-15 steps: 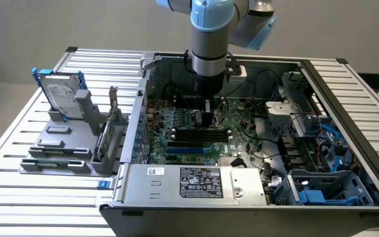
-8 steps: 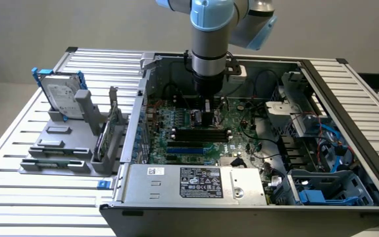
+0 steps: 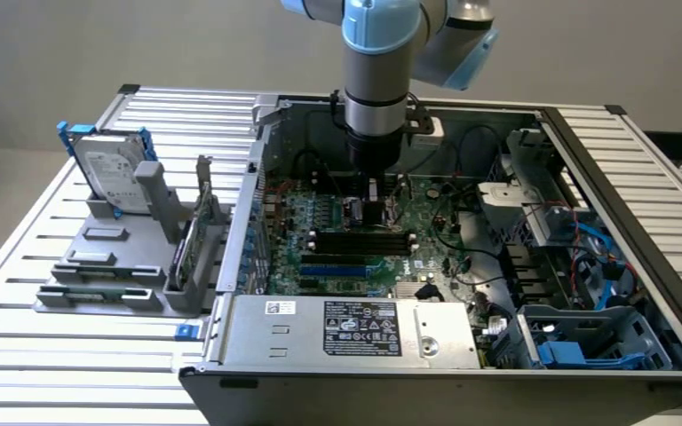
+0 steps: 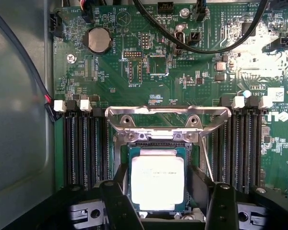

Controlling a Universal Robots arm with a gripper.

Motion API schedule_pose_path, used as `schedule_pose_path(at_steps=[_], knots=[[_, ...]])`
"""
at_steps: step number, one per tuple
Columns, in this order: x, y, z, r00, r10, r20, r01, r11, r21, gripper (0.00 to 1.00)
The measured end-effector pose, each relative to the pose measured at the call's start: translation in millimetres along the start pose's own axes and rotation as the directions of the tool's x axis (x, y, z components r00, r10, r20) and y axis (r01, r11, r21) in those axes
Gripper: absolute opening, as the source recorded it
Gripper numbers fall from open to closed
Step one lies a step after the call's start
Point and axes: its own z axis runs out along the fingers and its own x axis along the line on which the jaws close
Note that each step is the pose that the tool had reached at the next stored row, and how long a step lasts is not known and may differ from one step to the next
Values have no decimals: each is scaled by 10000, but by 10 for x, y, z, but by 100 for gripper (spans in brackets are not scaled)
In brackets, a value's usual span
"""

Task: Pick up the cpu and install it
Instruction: 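Place the cpu into insertion slot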

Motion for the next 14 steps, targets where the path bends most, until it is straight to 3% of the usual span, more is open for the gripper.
schedule_pose_path(at_steps=[5, 12, 14], knots=[[4, 0, 0, 9999, -8, 120, 8, 10000, -3, 61], [10, -1, -3, 9994, -23, 349, 23, 10000, -6, 61], [14, 0, -11, 9993, -25, 368, 25, 10000, -6, 61]])
